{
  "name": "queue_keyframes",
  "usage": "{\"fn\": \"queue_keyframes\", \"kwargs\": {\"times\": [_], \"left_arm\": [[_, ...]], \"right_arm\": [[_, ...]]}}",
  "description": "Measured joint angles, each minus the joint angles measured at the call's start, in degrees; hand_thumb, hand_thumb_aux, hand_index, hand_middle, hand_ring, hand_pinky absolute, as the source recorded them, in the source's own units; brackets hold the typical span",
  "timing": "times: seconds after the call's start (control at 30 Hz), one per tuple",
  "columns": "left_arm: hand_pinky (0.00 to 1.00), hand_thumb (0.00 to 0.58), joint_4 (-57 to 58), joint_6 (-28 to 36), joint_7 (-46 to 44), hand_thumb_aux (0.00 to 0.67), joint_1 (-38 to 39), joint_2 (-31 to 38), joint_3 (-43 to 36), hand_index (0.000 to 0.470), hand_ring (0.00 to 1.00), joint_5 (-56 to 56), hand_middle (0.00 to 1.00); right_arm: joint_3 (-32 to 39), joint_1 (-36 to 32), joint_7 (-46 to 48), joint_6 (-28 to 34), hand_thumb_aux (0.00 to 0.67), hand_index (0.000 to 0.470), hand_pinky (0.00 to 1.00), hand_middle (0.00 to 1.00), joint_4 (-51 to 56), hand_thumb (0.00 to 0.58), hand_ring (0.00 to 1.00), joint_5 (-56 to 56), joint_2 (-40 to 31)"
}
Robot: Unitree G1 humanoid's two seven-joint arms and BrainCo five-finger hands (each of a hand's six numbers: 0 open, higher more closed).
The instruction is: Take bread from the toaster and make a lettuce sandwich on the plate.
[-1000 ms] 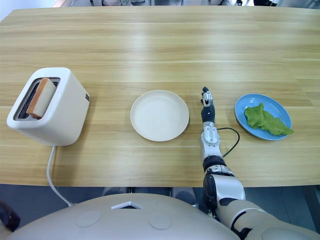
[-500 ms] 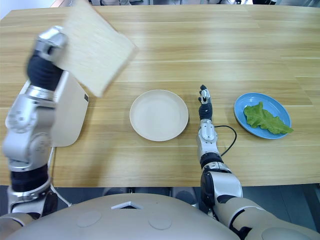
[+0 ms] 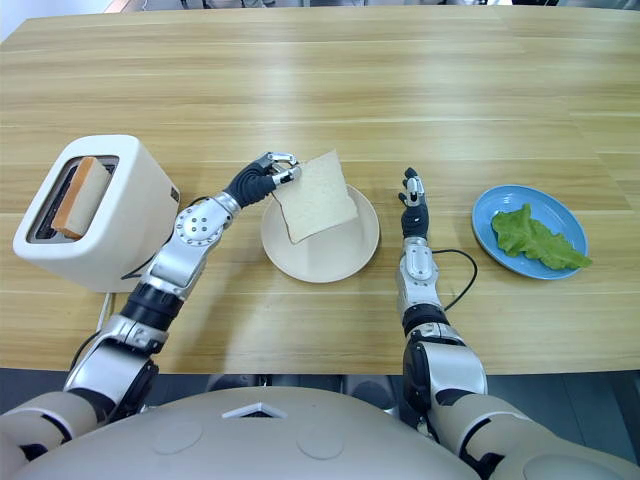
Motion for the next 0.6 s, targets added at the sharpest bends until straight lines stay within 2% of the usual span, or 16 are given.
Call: {"fn": "queue_keyframes", "kwargs": {"times": [0.3,0.6], "left_arm": [[1.00,0.580,18.72,-9.46,-0.75,0.670,-6.74,-0.38,-4.51,0.460,1.00,9.36,1.00],[1.00,0.580,25.18,-13.98,-1.52,0.657,-8.79,-1.52,-7.24,0.451,1.00,14.83,1.00]], "right_arm": [[-0.25,0.49,0.04,0.00,0.000,0.000,0.00,0.00,-0.29,0.000,0.00,0.06,-0.65],[-0.29,1.12,0.09,0.14,0.000,0.000,0.00,0.00,-1.39,0.000,0.00,0.09,-0.70]]}}
